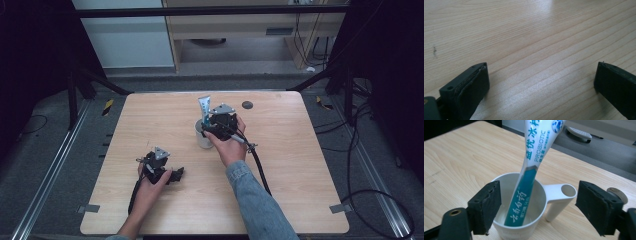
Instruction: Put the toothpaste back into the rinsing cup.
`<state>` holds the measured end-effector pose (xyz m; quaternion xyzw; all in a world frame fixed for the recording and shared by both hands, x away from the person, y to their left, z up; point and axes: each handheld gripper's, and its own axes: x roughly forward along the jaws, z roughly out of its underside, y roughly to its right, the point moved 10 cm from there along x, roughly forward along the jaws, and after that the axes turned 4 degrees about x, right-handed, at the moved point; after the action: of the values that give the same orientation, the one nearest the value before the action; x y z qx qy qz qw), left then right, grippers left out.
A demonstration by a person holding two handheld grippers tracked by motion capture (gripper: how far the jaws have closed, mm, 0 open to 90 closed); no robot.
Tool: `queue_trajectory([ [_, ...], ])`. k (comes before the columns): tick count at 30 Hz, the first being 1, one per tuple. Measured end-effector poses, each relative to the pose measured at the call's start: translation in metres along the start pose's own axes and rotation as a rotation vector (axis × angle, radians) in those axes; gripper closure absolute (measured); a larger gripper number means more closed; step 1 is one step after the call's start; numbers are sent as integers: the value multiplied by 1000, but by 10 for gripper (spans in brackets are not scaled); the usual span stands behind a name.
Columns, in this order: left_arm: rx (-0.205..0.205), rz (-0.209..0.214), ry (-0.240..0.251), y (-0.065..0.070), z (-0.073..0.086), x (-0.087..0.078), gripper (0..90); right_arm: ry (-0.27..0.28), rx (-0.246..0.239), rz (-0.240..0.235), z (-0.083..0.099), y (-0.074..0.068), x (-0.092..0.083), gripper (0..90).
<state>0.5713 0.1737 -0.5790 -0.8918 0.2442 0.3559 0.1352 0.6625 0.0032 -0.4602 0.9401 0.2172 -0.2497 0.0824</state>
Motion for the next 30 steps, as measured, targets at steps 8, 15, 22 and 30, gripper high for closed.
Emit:
queue_trajectory([
  [8, 0, 0, 0, 0, 0, 0, 0, -50, -32, 1, 4, 3, -11, 139],
  [15, 0, -1, -1, 0, -1, 1, 0, -40, 6, -49, 1, 8, -20, 135],
  [22, -2, -1, 1, 0, -1, 1, 0, -52, 6, -76, 2, 12, -26, 122],
  [30, -3, 0, 0, 0, -1, 1, 0, -56, -4, -71, 1, 26, -41, 126],
])
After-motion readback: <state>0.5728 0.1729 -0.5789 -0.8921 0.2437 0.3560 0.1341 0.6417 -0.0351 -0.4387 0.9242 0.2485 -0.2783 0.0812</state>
